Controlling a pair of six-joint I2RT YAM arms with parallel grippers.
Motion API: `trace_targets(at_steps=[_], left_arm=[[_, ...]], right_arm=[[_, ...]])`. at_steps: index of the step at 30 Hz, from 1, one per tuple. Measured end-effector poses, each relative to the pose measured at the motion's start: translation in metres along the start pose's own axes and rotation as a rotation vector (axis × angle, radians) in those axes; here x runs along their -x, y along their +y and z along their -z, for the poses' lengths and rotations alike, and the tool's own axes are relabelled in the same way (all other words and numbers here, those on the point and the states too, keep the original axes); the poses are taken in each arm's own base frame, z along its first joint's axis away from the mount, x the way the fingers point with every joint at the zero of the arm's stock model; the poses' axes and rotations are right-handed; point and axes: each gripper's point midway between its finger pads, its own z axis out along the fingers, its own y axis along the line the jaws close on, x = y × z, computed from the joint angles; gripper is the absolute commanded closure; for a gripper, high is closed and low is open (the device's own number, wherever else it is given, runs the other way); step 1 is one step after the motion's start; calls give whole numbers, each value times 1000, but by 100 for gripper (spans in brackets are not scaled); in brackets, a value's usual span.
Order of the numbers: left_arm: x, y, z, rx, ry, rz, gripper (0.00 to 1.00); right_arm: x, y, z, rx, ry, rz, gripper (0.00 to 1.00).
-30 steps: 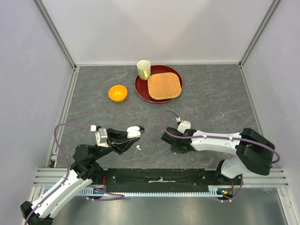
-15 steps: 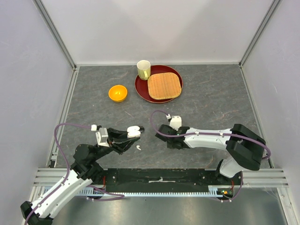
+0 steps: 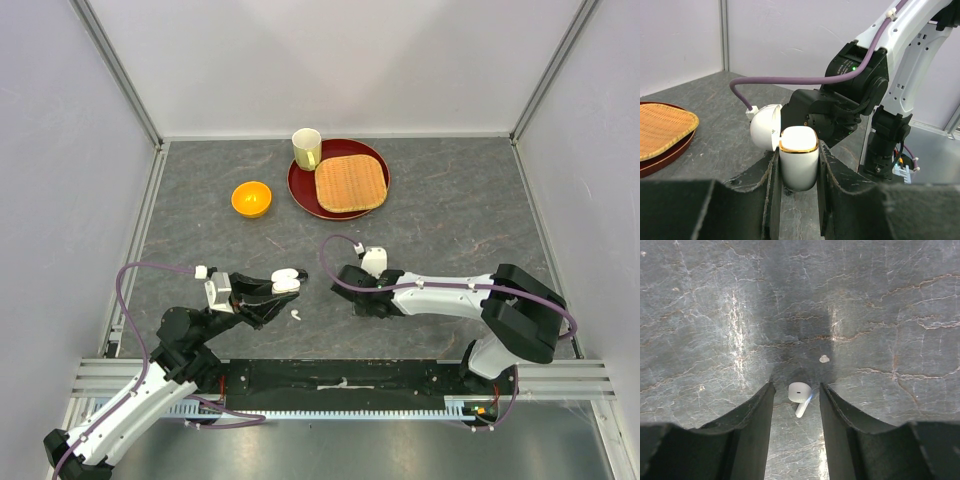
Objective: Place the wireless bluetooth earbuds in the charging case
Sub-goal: Move the earbud to the center of the board.
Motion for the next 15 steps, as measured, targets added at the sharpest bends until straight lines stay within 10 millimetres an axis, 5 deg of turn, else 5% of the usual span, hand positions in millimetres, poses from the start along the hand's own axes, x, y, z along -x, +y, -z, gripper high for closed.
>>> trace_targets(at_steps=[15], left_arm=[[-3,1,1,4,13,6,98]], right_arm=[[3,0,-3,11,47,-122,56]])
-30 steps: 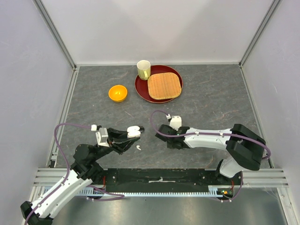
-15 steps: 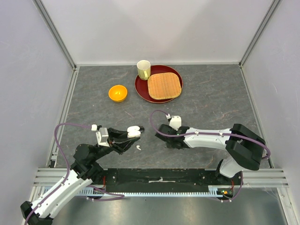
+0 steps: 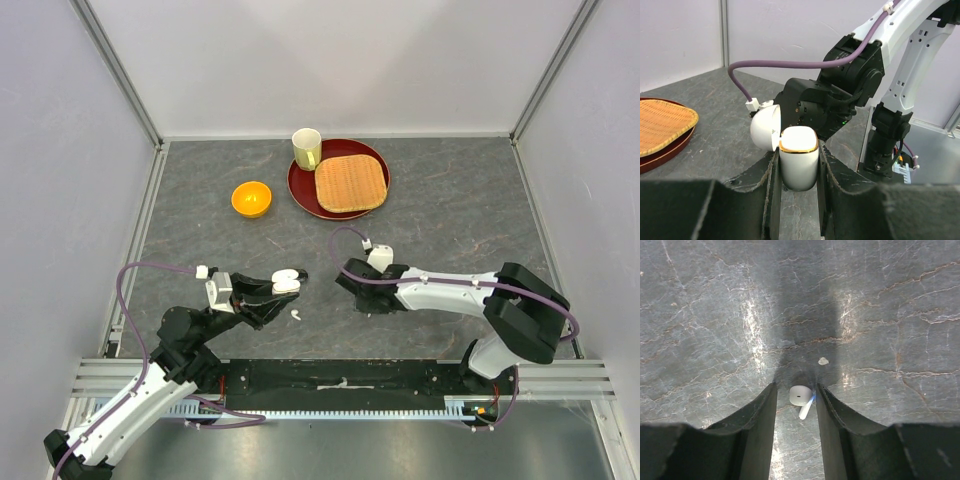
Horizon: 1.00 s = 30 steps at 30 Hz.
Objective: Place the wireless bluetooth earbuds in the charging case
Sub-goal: Move the earbud to the center of the board, then pick up the earbud from the center of the board.
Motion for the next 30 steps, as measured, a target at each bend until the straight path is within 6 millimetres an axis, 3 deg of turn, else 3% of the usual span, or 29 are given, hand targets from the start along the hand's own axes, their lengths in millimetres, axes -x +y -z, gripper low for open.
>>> trace_targets(at_steps=[30], left_arm=[[-1,0,0,2,4,2,98]], right_arm=[[-2,-2,0,66,114,8,60]])
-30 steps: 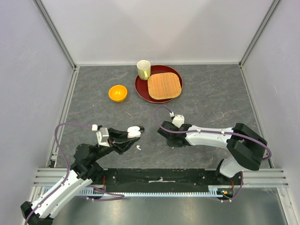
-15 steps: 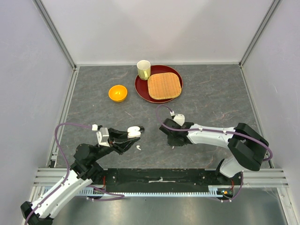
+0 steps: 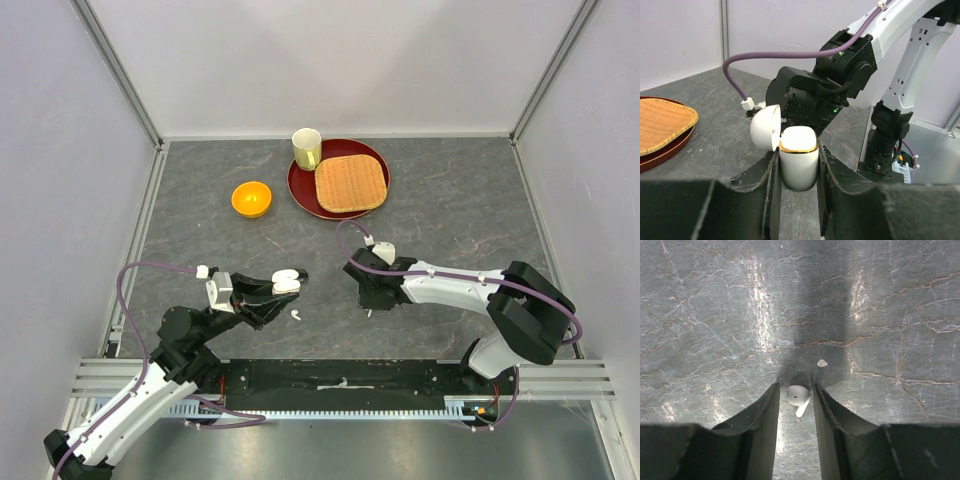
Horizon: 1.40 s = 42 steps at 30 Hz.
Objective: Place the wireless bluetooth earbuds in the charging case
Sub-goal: Pick up the earbud from the center of the board.
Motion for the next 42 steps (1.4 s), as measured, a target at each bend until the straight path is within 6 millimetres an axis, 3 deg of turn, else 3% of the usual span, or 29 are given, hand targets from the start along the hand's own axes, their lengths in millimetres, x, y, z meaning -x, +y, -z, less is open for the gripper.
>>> trace_targets(at_steps=[13,28,42], left_arm=[[0,0,0,0,0,0,98],[-2,1,0,2,6,2,98],[-6,3,-1,8,24,11,98]], right_arm=[[0,-1,0,1,1,30,62],[0,-3,0,-11,1,31,72],[2,-5,1,-18,-11,32,100]])
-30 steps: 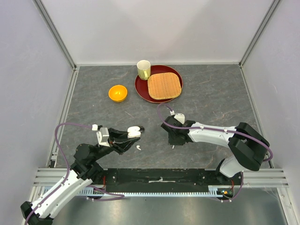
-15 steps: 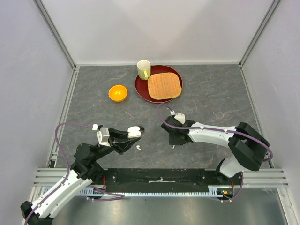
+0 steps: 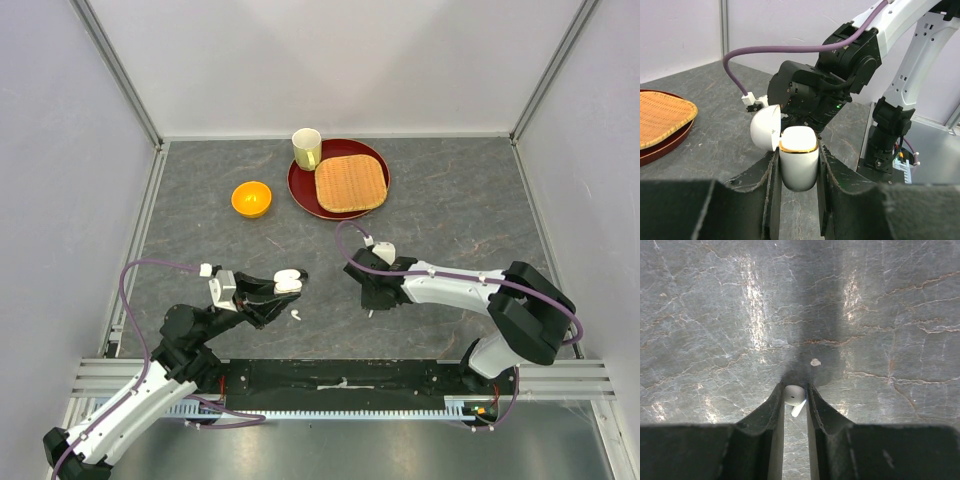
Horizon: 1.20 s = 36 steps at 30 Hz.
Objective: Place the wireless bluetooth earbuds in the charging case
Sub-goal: Pick up the earbud from the center of the board.
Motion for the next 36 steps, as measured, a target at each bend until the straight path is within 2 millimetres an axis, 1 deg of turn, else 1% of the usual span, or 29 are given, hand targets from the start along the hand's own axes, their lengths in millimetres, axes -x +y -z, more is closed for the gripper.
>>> trace_targets(at_steps=[4,8,11,17,20,22,27,28,36], left_arm=[[0,0,0,0,0,0,98],[-2,1,0,3,6,3,98],[-3,2,-2,7,11,5,98],[-11,7,-5,19,39,18,98],[-15,9,-8,23,51,24,98],[-16,10,-9,25,54,25,98],[-21,13,-12,30,70,32,98],[-22,13,-13,30,71,33,98],[-25,15,-15,30,80,37,98]], right_arm=[[3,-1,5,3,-15,4,100],[20,3,25,44,-104,9,100],[40,8,50,95,-213,-6,100],[83,15,112,205,-472,-48,100],[98,22,139,249,-577,-43,100],[104,28,154,273,-627,-26,100],[109,51,192,333,-759,42,100],[105,58,199,356,-771,66,100],[93,91,252,459,-929,145,100]])
